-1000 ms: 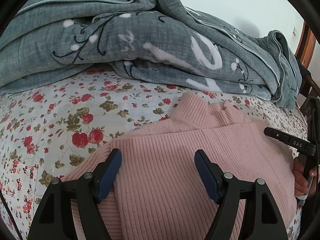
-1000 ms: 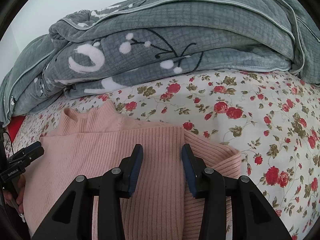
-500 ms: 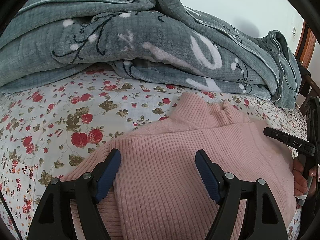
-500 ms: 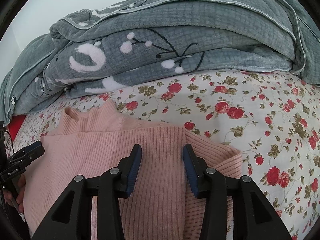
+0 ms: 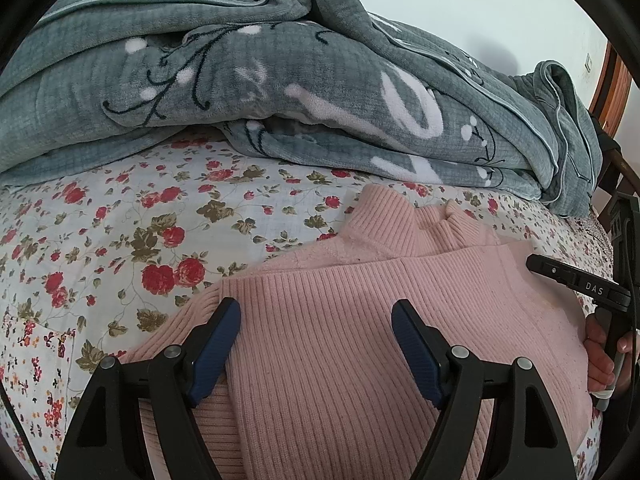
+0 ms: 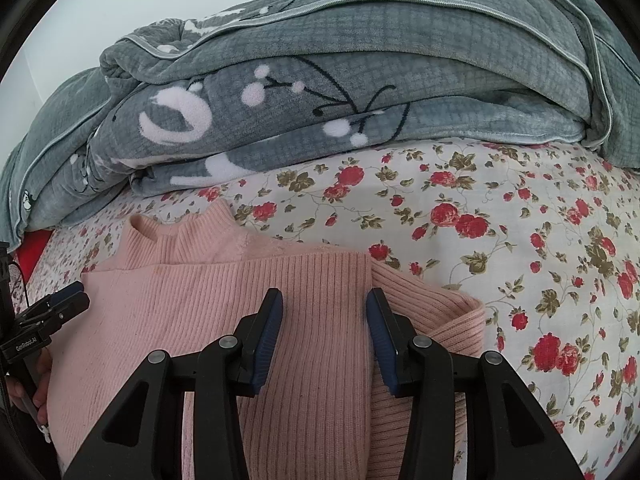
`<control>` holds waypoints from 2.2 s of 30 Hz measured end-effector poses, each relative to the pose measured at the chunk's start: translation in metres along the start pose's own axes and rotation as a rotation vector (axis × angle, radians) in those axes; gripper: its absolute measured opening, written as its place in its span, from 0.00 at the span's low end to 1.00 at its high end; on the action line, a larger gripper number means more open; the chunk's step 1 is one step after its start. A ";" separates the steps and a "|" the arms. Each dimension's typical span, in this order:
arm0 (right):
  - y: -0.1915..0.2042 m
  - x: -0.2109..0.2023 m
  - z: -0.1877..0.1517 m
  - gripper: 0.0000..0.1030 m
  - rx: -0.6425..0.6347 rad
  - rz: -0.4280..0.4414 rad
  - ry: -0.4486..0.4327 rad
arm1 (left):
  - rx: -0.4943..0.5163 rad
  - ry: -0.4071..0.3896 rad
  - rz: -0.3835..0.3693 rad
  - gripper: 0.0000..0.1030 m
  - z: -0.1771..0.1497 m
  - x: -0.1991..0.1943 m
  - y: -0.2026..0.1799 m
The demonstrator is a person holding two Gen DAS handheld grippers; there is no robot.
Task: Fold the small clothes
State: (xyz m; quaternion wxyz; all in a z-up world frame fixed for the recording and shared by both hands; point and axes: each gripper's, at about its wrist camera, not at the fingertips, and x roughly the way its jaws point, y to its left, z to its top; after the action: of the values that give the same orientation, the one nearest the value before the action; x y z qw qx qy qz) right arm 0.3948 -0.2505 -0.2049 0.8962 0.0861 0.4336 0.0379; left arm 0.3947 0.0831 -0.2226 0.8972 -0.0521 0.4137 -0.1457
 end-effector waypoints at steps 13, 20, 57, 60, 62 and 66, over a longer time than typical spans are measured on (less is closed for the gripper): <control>0.000 0.000 0.000 0.43 0.000 0.000 0.000 | 0.000 0.001 0.000 0.75 0.000 0.000 0.000; 0.000 0.000 0.000 0.43 0.000 -0.001 0.000 | 0.000 0.001 0.000 0.75 0.000 0.000 0.000; -0.015 -0.056 -0.001 0.57 0.076 -0.027 -0.115 | -0.113 -0.105 0.014 0.75 -0.013 -0.043 0.020; -0.023 -0.082 -0.016 0.58 0.098 0.021 -0.069 | -0.171 -0.089 0.028 0.75 -0.028 -0.057 0.024; -0.024 -0.098 -0.032 0.62 0.088 0.006 -0.080 | -0.168 -0.064 0.071 0.75 -0.044 -0.067 0.019; -0.026 -0.109 -0.065 0.70 0.068 0.028 -0.077 | -0.211 -0.025 0.106 0.75 -0.074 -0.084 0.015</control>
State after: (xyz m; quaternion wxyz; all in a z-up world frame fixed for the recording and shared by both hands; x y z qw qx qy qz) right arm 0.2765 -0.2836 -0.1652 0.9081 0.1241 0.3986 0.0323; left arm 0.2901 0.1247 -0.2135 0.8983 -0.1259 0.4176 -0.0531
